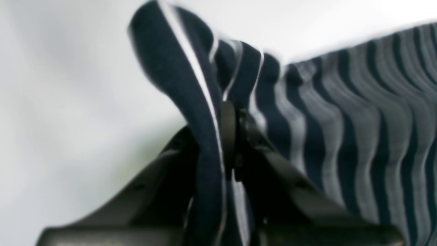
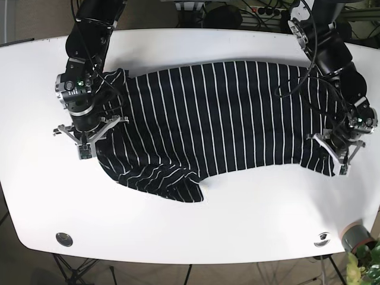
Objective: Fold the T-shirt properly
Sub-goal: 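Lift the shirt with both grippers and flip it over, laying it flat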
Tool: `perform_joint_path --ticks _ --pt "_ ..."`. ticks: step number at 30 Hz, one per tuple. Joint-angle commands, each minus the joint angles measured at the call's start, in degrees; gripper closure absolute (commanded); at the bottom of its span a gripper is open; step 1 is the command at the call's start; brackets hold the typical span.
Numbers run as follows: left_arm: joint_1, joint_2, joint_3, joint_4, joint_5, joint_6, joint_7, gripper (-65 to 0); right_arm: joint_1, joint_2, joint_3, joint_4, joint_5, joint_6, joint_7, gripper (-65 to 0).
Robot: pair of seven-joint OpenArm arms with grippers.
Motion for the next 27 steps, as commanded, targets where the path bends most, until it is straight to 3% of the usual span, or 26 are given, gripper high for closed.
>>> perform_joint_path --ticks 1,9,18,21,27 --pt "-1.39 -0.45 0.19 4.66 -1.19 -0.4 0.87 0.0 2.7 0.47 0.26 1.34 0.34 0.07 -0.04 -2.2" --pt "-5.44 -0.36 1.6 6.15 -1.01 -0.14 2.54 0.0 8.85 2.93 1.05 -0.95 0.51 0.16 -2.85 -2.2" --pt "-15.9 -1.5 2.22 5.71 -0.92 0.04 2.54 0.0 24.42 6.45 0.96 -6.75 0.51 0.16 -9.18 -2.2" --pt "-21.35 -2.64 5.73 4.31 -0.84 0.04 2.63 0.0 31.45 7.94 0.96 -10.18 0.51 0.25 -10.85 -2.2" --pt "-35.15 -5.02 8.11 -2.99 -0.84 0.13 2.63 0.0 47.36 10.05 0.96 -17.56 0.07 4.38 -15.16 -2.2"
